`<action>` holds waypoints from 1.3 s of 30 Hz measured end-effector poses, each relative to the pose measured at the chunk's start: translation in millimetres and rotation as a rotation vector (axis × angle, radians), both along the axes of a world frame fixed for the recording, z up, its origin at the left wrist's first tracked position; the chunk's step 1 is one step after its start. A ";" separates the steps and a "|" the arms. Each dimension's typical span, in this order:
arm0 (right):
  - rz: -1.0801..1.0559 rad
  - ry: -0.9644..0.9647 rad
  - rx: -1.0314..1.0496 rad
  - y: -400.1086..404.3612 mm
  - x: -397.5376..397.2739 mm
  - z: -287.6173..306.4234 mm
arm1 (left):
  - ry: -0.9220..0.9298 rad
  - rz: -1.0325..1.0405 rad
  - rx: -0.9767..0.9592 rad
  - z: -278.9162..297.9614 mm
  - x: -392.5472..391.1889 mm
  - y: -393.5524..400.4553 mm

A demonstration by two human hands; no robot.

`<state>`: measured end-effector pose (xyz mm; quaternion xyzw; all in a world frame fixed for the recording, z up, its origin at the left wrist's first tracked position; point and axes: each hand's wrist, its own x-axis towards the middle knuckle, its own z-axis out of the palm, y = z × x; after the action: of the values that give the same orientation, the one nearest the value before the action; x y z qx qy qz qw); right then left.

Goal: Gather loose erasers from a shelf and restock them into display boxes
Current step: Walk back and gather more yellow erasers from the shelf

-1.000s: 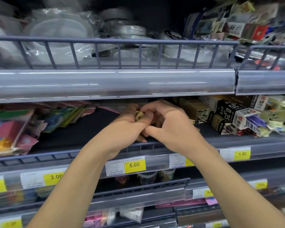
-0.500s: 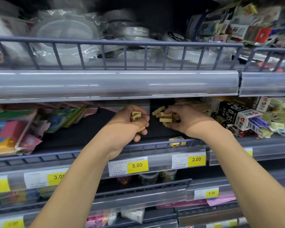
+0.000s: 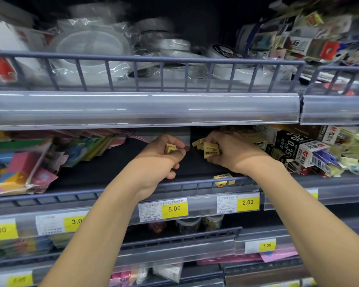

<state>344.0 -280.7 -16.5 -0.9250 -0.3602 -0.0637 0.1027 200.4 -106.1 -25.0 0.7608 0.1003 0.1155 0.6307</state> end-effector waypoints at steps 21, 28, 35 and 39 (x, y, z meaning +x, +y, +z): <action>0.314 0.160 0.704 14.9 -60.9 -5.0 | 0.018 -0.046 -0.085 9.8 -7.1 -7.3; 0.351 0.082 0.669 30.5 -73.2 -14.3 | -0.041 -0.033 -0.218 7.8 -8.9 -4.7; 0.340 0.151 0.665 16.9 -67.1 -9.3 | -0.087 0.015 -0.198 8.3 -7.3 -3.6; 0.130 0.173 0.476 -26.2 -40.4 7.1 | -0.064 0.027 -0.106 6.8 -6.7 -1.1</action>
<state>303.6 -306.9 -9.5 -0.8518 -0.3834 -0.0605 0.3519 193.7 -107.2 -18.1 0.7207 0.0965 0.1428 0.6714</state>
